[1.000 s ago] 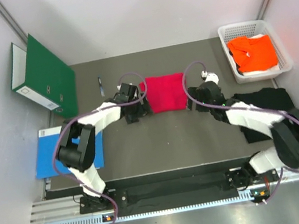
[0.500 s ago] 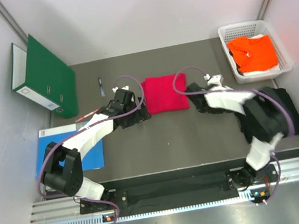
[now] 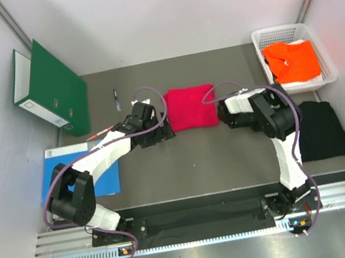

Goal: Fold and stack the t-shirts

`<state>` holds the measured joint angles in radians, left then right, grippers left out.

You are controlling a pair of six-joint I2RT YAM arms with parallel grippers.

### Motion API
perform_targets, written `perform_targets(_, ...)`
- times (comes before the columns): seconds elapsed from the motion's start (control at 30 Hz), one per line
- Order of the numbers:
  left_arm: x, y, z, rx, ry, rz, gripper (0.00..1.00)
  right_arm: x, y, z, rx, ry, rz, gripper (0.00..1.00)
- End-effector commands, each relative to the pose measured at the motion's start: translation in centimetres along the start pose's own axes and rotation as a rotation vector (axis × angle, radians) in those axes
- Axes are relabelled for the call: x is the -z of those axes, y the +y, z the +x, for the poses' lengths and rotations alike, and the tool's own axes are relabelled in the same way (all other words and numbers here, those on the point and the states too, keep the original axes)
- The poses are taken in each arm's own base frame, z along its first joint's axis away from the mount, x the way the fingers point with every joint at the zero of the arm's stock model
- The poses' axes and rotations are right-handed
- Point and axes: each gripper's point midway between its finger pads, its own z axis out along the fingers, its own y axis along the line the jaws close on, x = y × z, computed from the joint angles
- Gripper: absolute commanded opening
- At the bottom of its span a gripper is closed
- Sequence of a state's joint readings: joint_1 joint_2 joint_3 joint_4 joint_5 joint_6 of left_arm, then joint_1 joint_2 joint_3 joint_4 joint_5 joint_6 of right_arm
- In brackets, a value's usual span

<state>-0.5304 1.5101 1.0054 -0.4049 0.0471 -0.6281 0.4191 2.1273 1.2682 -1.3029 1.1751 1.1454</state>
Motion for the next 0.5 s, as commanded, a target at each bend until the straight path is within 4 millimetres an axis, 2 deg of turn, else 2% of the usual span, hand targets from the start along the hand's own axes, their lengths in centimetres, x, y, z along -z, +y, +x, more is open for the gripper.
perform_targets(0.0, 0.4, -1.3, -1.3, -0.017, -0.033, 0.051, 0.95, -2.0, -2.1, -0.2, 0.029, 0.081, 0.016, 0.77)
perform_targets(0.03, 0.5, -1.4, -1.4, -0.019, -0.037, 0.054, 0.95, -2.3, -2.0, -0.1, 0.035, 0.092, 0.014, 0.74)
perform_targets(0.13, 0.6, -1.6, -1.7, -0.023, -0.041, 0.055, 0.95, -2.8, -0.8, 0.1, 0.088, 0.120, -0.066, 0.15)
perform_targets(0.17, 0.6, -1.6, -1.7, -0.023, -0.042, 0.054, 0.95, -2.6, 0.0, 0.0, 0.039, 0.122, -0.123, 0.03)
perform_targets(0.27, 0.5, -1.4, -1.6, -0.023, -0.038, 0.045, 0.95, -1.5, 1.1, 0.6, 0.060, 0.130, -0.269, 0.00)
perform_targets(0.33, 0.4, -1.3, -1.4, -0.021, -0.032, 0.043, 0.95, -0.7, 2.1, 0.0, 0.050, 0.103, -0.361, 0.00)
perform_targets(0.47, 0.1, -0.9, -1.1, -0.018, -0.024, 0.028, 0.95, 3.1, 3.1, -0.7, 0.042, 0.046, -0.514, 0.00)
